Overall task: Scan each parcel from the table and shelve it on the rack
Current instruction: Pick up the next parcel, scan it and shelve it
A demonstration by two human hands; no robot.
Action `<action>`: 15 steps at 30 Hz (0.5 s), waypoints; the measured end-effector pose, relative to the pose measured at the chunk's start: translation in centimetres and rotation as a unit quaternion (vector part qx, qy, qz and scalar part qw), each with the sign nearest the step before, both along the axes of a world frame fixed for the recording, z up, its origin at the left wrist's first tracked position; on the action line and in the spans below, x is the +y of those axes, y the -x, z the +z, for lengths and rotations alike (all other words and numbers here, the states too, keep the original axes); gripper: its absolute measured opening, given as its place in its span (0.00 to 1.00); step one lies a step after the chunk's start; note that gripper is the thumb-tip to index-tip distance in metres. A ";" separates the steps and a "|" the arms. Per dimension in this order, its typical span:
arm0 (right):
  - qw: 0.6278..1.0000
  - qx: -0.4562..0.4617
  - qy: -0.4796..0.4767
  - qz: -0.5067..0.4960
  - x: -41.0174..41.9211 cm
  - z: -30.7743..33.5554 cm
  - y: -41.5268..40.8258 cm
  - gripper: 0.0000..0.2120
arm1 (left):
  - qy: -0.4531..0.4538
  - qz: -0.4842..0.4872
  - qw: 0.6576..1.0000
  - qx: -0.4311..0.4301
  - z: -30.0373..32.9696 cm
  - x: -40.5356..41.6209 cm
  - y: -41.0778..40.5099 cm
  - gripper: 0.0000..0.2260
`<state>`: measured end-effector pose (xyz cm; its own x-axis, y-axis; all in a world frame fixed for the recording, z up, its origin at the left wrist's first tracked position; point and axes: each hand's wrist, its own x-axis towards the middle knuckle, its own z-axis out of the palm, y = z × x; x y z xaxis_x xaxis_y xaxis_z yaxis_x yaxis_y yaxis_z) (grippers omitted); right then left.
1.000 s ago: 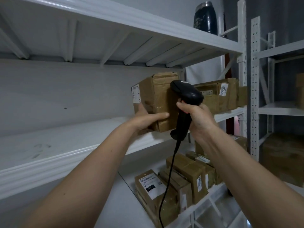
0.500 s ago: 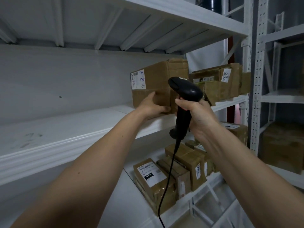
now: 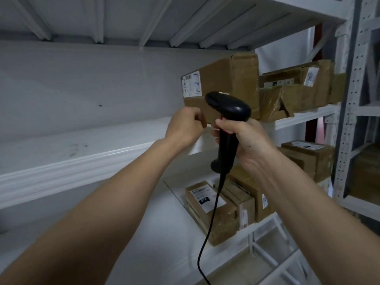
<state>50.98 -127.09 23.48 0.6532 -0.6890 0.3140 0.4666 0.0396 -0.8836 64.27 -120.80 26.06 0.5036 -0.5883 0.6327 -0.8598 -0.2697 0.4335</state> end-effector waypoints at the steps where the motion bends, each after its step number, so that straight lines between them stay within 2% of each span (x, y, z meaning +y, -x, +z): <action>1: 1.000 0.001 0.003 0.010 0.6 -0.1 -0.2 0.06 | -0.008 0.006 1.000 -0.029 -0.4 0.9 0.1 0.12; 5: 0.999 -0.002 -0.007 0.054 3.3 -0.8 -1.2 0.05 | -0.025 0.040 0.987 -0.152 -2.7 4.7 0.9 0.09; 7: 0.997 0.008 -0.009 0.075 4.9 -1.5 -1.6 0.06 | -0.025 0.041 0.983 -0.178 -3.9 6.9 1.1 0.08; 9: 0.995 0.017 -0.017 0.096 6.8 -2.4 -1.8 0.07 | -0.034 0.047 0.985 -0.162 -5.2 9.3 1.2 0.09; 15: 0.986 0.046 -0.047 0.152 14.9 -6.3 -2.3 0.07 | -0.139 0.122 0.978 -0.100 -9.4 19.0 0.4 0.09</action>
<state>53.32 -112.23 17.18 0.8566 -0.4806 0.1877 0.3389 0.2498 -0.9071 63.92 -101.78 16.63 0.5328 -0.6299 0.5651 -0.8156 -0.5603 0.1445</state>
